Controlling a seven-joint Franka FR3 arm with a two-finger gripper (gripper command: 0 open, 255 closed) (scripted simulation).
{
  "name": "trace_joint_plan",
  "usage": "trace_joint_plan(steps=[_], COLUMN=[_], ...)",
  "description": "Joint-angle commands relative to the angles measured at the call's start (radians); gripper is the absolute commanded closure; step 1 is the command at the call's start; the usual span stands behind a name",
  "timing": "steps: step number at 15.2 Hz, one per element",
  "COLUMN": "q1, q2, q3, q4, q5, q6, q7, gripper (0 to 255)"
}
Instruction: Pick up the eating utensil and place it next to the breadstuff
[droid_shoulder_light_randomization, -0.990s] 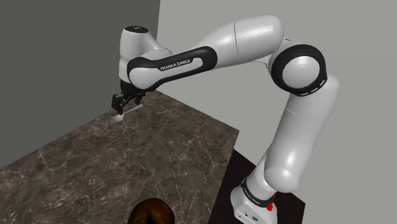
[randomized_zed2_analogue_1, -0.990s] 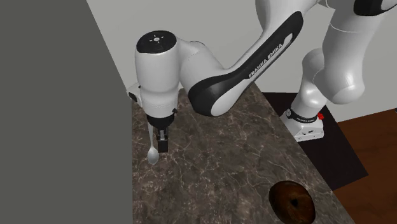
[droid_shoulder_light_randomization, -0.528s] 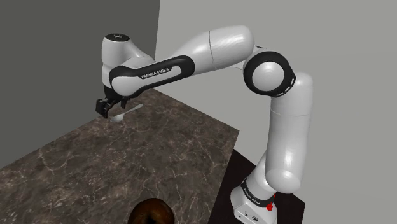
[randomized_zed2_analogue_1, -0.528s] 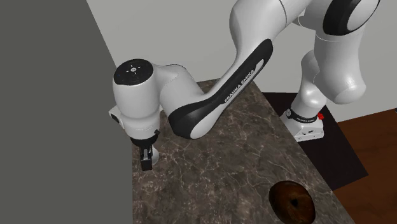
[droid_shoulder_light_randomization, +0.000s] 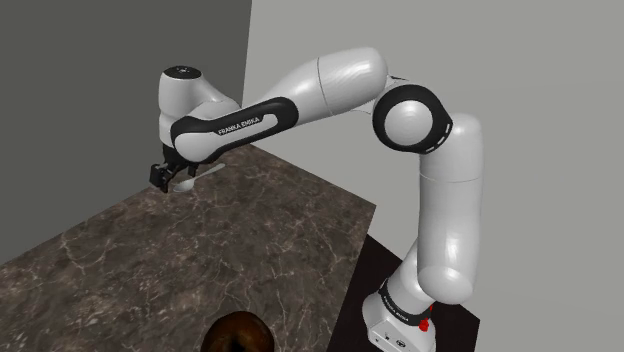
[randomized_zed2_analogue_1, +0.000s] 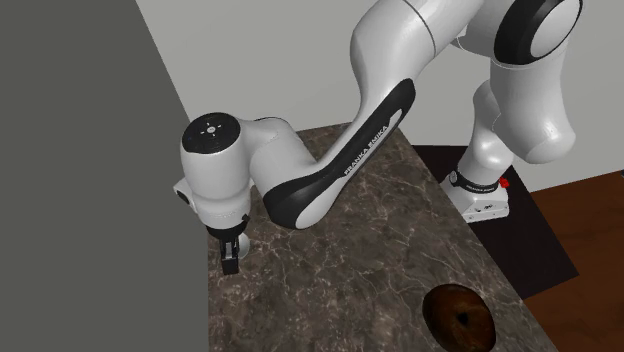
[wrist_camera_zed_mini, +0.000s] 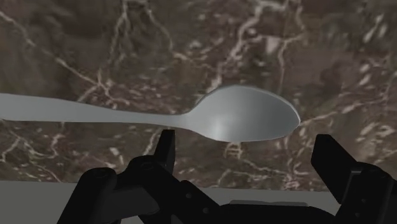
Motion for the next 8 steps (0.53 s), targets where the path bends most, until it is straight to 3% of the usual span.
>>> trace_joint_plan(steps=[1, 5, 6, 8], q1=[0.0, 0.0, 0.0, 0.0], q2=[0.001, 0.001, 0.001, 0.001], q3=[0.0, 0.0, 0.0, 0.0], q4=[0.0, 0.0, 0.0, 0.0], q5=[0.0, 0.0, 0.0, 0.0], q6=[0.001, 0.001, 0.001, 0.001], q7=[0.0, 0.0, 0.0, 0.0], gripper=[0, 0, 255, 255])
